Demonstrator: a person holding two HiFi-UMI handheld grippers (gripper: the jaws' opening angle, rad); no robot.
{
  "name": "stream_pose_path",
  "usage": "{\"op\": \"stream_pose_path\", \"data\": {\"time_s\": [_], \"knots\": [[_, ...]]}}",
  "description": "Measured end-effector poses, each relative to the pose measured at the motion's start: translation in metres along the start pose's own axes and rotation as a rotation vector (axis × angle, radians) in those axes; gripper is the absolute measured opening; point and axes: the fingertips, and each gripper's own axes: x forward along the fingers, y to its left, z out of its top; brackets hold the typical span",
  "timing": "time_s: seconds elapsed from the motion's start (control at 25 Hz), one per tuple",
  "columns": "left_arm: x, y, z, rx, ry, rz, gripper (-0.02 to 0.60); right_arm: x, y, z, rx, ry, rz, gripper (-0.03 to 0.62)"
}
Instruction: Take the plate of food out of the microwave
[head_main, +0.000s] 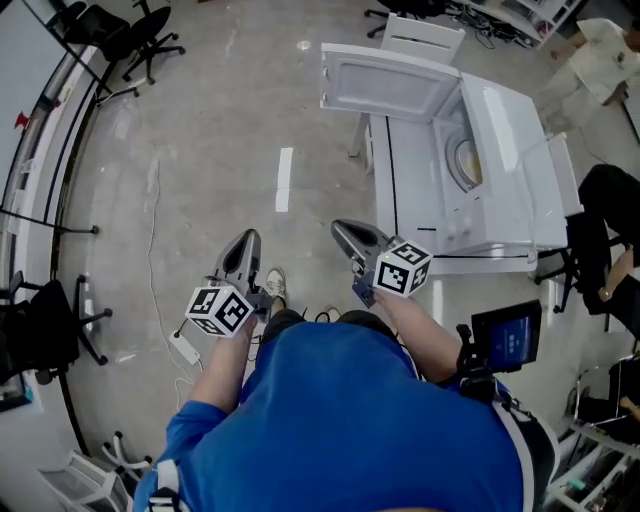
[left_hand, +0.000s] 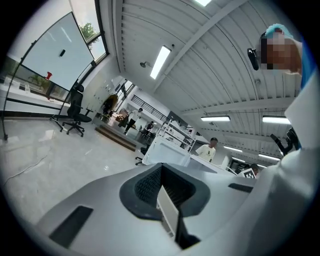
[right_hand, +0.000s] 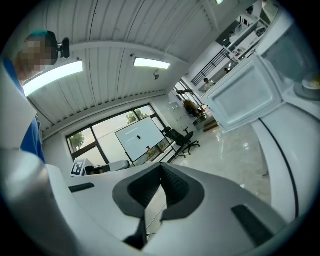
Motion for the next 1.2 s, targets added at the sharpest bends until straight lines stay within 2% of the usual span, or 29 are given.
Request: {"op": "stream_pose_path", "data": {"time_s": [0.36,0.76,0.92,1.2], "knots": [[0.087,0.037,0.037,0.016,0.087,-0.179,0.009,0.041,-0.032,0.042,0.016,-0.111,-0.158,0.005],[0.146,0.068,0.054,0.014,0.202,-0.346,0.009,0.076,-0.044,0.06,0.045,-0.216,-0.315,0.005],[0.166,0.067,0.05,0.014,0.252,-0.432,0.009,0.074,-0.049,0.066,0.053,-0.276,-0.395,0.005],[0.201,0.047,0.026,0.016,0.335,-0.534,0.009,0.049,-0.068,0.068,0.084,-0.334,-0.501,0.005]]}}
